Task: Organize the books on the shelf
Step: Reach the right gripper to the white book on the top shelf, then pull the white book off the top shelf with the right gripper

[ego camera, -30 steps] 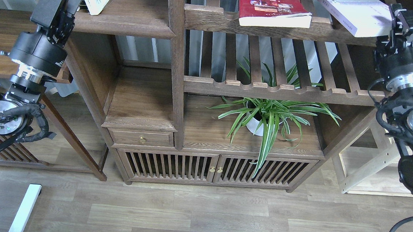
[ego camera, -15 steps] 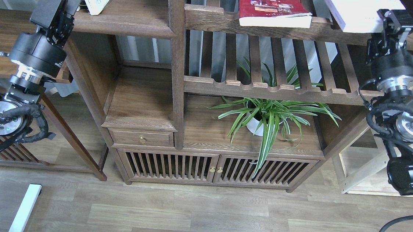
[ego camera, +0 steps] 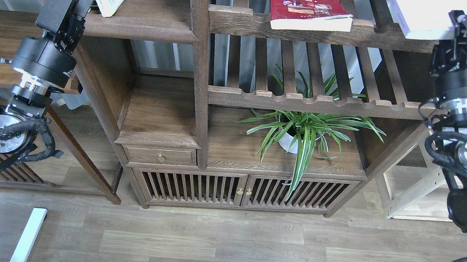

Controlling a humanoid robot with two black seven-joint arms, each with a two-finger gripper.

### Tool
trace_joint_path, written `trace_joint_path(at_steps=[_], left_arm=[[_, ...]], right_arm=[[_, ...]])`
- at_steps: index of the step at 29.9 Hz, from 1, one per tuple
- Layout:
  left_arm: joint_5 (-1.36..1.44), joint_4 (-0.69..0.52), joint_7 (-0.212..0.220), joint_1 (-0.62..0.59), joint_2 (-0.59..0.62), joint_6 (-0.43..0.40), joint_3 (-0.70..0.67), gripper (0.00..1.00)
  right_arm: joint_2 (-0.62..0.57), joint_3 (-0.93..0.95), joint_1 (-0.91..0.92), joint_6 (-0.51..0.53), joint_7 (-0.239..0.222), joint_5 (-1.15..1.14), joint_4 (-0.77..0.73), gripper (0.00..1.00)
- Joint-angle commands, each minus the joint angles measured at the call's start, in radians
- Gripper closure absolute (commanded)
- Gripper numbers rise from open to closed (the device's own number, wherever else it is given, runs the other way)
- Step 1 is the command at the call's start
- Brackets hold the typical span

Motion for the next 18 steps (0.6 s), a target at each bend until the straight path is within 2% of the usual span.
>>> trace_joint_path(at_steps=[1,4,18], left_arm=[[0.015,-0.001,0.000,0.002,-0.008,0.000,0.000,0.02],[0.021,0.000,0.000,0.000,-0.023,0.000,0.000,0.02],[0.061,-0.003,0.000,-0.001,-0.057,0.000,0.002,0.02]], right_arm=[[-0.024,0.006,-0.033,0.044,0.000,0.000,0.020,0.96],[-0.043,0.005,-0.062,0.102,-0.002,0.003,0.043,0.97],[-0.154,0.011,-0.286,0.102,-0.002,0.003,0.112,0.97]])
